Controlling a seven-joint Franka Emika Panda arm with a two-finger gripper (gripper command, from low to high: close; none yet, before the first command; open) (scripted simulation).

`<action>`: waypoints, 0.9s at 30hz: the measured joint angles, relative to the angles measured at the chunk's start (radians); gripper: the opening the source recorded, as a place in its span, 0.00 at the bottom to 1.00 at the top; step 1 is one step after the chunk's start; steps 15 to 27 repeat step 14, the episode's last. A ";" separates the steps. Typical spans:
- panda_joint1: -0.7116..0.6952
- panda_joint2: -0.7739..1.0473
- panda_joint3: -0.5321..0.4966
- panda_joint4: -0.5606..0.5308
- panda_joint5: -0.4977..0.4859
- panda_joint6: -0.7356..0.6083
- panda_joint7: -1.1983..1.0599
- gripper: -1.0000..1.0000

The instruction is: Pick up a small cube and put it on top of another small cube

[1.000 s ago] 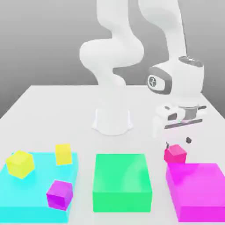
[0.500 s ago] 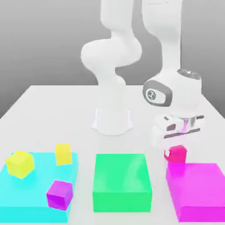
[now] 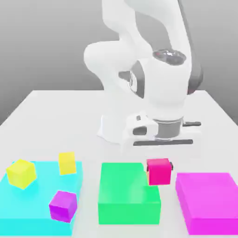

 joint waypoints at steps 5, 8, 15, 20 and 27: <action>-0.165 0.023 -0.112 0.154 -0.002 -0.131 -0.127 0.00; -0.251 0.074 -0.134 0.198 0.014 -0.125 -0.184 0.00; -0.237 0.160 -0.116 0.187 0.042 -0.030 -0.209 1.00; -0.237 0.160 -0.116 0.187 0.042 -0.030 -0.209 1.00; -0.237 0.160 -0.116 0.187 0.042 -0.030 -0.209 1.00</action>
